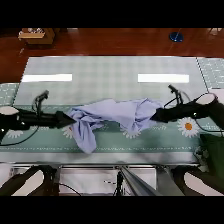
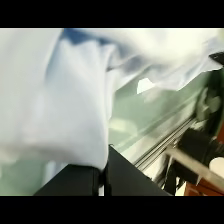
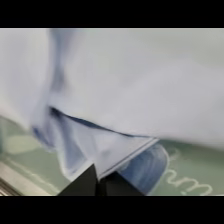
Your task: Fold the shirts.
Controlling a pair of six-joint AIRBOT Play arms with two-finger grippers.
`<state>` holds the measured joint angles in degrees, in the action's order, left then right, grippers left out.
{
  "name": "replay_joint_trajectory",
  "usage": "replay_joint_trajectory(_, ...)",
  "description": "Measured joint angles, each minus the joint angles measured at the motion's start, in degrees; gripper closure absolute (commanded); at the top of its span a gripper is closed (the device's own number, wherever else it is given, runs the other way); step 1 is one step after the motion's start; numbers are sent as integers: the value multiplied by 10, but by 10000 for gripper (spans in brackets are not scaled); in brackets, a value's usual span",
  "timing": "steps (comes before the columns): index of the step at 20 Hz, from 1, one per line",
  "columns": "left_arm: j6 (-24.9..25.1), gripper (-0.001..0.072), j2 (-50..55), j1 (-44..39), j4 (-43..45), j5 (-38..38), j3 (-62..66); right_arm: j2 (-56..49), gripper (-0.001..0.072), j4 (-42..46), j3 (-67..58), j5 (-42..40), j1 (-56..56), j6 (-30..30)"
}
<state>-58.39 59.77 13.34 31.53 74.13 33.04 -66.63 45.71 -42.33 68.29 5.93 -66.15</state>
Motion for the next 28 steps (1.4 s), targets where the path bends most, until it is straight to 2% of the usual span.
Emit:
replay_joint_trajectory(3,11,679,-53,38,-96,20,116,89,692,-47,-113,39,48,5)
replay_joint_trajectory(6,15,679,-104,94,-186,25,256,180,693,-83,-249,21,99,-5)
replay_joint_trajectory(11,-9,680,-162,163,-235,-7,462,260,692,-69,-444,-33,147,-53)
replay_joint_trajectory(13,-25,680,-179,179,-227,-23,526,271,692,-47,-491,-38,153,-84)
replay_joint_trajectory(16,-80,680,-202,190,-166,-26,598,278,692,-35,-537,-40,158,-112)
replay_joint_trajectory(20,-153,680,-239,195,-76,12,646,282,692,-16,-585,-19,160,-139)
replay_joint_trajectory(22,-182,680,-259,196,-48,51,656,282,692,-2,-603,33,160,-154)
replay_joint_trajectory(28,-278,680,-299,191,14,240,664,287,693,111,-632,281,159,-199)
